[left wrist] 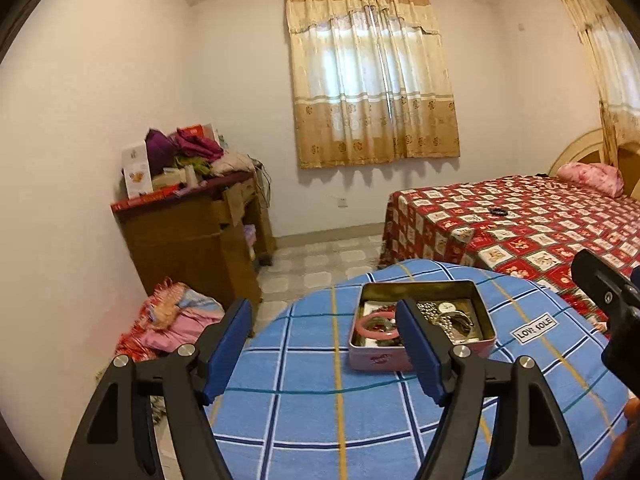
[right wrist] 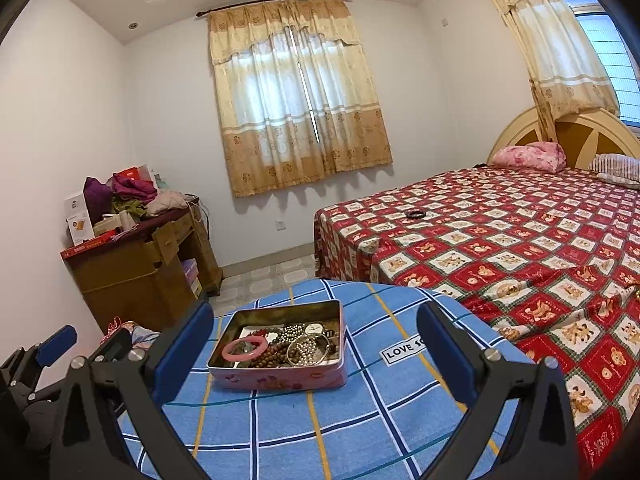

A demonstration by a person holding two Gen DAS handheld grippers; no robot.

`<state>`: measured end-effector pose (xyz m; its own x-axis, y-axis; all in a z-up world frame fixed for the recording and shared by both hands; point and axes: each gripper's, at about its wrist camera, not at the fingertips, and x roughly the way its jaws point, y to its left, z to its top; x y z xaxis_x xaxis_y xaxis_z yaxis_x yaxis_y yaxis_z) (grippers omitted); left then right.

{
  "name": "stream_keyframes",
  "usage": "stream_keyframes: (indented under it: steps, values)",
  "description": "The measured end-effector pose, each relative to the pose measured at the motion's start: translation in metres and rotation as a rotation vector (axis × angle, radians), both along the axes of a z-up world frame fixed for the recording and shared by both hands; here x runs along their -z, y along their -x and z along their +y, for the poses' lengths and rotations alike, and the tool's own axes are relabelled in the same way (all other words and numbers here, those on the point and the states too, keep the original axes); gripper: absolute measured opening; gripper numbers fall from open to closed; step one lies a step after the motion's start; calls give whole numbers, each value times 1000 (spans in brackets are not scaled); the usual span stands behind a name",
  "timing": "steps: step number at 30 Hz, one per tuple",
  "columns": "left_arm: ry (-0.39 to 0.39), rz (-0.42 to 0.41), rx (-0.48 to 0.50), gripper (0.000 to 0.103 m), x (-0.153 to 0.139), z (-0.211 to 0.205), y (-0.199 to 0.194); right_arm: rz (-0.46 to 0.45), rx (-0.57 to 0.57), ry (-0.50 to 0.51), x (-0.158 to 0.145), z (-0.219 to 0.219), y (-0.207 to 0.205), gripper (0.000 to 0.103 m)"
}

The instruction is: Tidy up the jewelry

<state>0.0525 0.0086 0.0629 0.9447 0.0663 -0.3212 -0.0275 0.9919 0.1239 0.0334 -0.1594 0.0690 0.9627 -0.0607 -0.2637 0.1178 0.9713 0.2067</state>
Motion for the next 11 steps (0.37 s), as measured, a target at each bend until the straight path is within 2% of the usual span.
stream_keyframes:
  steps: [4,8,11]
  values:
    - [19,-51,-50,75,-1,2,6,0,0,-4,0,-1,1,103]
    - [75,19,-9,75,0,6,-2,10,-2,-4,1,-2,0,103]
    - [47,20,-31,75,3,4,-4,24,-6,-17,3,-6,-1,103]
